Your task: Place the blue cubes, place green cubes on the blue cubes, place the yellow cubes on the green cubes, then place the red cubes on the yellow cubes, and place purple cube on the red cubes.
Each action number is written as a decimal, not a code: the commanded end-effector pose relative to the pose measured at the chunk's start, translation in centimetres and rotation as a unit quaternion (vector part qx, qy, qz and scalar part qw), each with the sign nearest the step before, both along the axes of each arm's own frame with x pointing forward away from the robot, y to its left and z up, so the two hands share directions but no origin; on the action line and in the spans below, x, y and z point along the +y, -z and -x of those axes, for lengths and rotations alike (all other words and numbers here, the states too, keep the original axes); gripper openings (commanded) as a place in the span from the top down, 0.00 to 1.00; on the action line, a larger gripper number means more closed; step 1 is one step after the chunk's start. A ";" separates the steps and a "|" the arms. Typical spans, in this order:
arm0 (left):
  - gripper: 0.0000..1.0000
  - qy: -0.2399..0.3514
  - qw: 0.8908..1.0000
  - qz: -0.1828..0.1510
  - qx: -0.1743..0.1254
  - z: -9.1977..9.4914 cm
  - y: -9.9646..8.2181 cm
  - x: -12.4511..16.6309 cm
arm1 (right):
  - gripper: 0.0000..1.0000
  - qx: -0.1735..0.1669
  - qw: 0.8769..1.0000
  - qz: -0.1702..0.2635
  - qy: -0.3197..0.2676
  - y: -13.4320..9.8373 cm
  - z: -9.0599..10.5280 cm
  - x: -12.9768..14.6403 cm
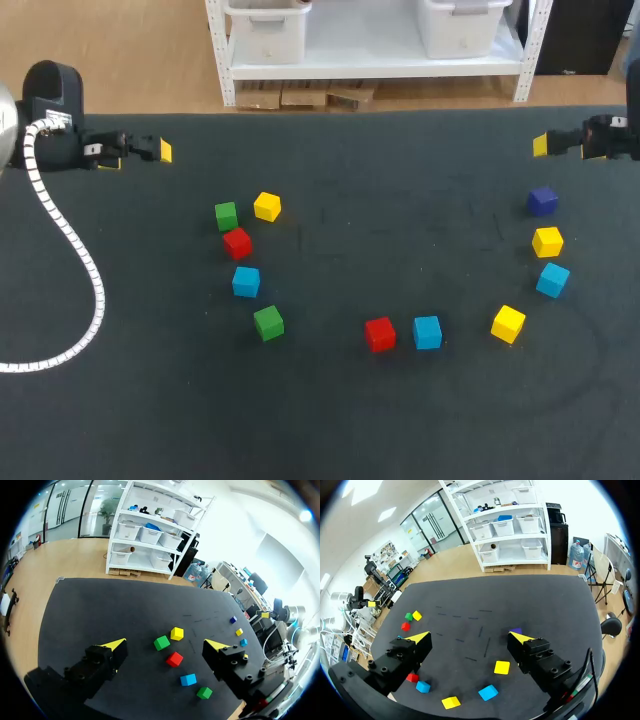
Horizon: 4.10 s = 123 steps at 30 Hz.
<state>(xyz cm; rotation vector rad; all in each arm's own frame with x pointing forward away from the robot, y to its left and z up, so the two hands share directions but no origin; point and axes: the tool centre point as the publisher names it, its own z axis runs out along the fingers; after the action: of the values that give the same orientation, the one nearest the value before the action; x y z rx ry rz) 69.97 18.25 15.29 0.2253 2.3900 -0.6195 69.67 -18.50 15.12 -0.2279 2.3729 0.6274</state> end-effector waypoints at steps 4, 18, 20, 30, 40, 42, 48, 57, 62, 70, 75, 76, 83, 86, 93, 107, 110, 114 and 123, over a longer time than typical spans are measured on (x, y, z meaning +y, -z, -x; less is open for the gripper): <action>0.00 0.003 1.000 0.004 -0.004 0.0 0.2 0.2 | 0.00 0.000 1.000 0.000 0.000 0.0 -0.1 0.0; 0.00 0.003 1.000 0.004 -0.004 0.0 0.2 0.2 | 0.00 0.000 1.000 0.000 0.000 0.0 -0.1 0.0; 0.00 0.003 1.000 0.004 -0.004 0.0 0.2 0.2 | 0.00 0.000 1.000 0.000 0.000 0.0 -0.1 0.0; 0.00 0.003 1.000 0.004 -0.004 0.0 0.2 0.2 | 0.00 0.000 1.000 0.000 0.000 0.0 -0.1 0.0; 0.00 0.003 1.000 0.004 -0.004 0.0 0.2 0.2 | 0.00 0.000 1.000 0.000 0.000 0.0 -0.1 0.0; 0.00 0.003 1.000 0.004 -0.004 0.0 0.2 0.2 | 0.00 0.000 1.000 0.000 0.000 0.0 -0.1 0.0; 0.00 0.003 1.000 0.004 -0.004 0.0 0.2 0.2 | 0.00 0.000 1.000 0.000 0.000 0.0 -0.1 0.0; 0.00 0.003 1.000 0.004 -0.004 0.0 0.2 0.2 | 0.00 0.000 1.000 0.000 0.000 0.0 -0.1 0.0; 0.00 0.003 1.000 0.004 -0.004 0.0 0.2 0.2 | 0.00 0.000 1.000 0.000 0.000 0.0 -0.1 0.0; 0.00 0.003 1.000 0.004 -0.004 0.0 0.2 0.2 | 0.00 0.000 1.000 0.000 0.000 0.0 -0.1 0.0; 0.00 0.003 1.000 0.004 -0.004 0.0 0.2 0.2 | 0.00 0.000 1.000 0.000 0.000 0.0 -0.1 0.0; 0.00 0.003 1.000 0.004 -0.004 0.0 0.2 0.2 | 0.00 0.000 1.000 0.000 0.000 0.0 -0.1 0.0; 0.00 0.003 1.000 0.004 -0.004 0.0 0.2 0.2 | 0.00 0.011 0.999 0.032 -0.009 0.2 0.0 0.6; 0.00 0.003 1.000 0.004 -0.004 0.0 0.2 0.2 | 0.00 0.016 0.998 0.053 -0.021 0.1 0.3 1.1; 0.00 0.003 1.000 0.004 -0.004 0.0 0.2 0.2 | 0.00 0.017 0.986 0.147 -0.073 0.1 2.7 2.6; 0.00 0.003 1.000 0.004 -0.004 0.0 0.2 0.2 | 0.00 0.041 0.950 0.290 -0.111 3.1 8.0 1.5; 0.00 0.003 1.000 0.004 -0.004 0.0 0.2 0.2 | 0.00 0.053 0.946 0.295 -0.124 4.0 8.6 1.0; 0.00 0.003 1.000 0.004 -0.004 0.0 0.2 0.2 | 0.00 0.085 0.941 0.294 -0.144 5.5 9.2 0.6; 0.00 0.003 1.000 0.004 -0.004 0.0 0.2 0.2 | 0.00 0.128 0.938 0.296 -0.129 8.1 9.4 -0.5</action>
<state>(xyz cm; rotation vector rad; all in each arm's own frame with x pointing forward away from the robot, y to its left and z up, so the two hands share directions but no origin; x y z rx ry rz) 69.97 18.25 15.29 0.2253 2.3901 -0.6194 59.45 -19.14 7.90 -0.7690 2.7557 0.0263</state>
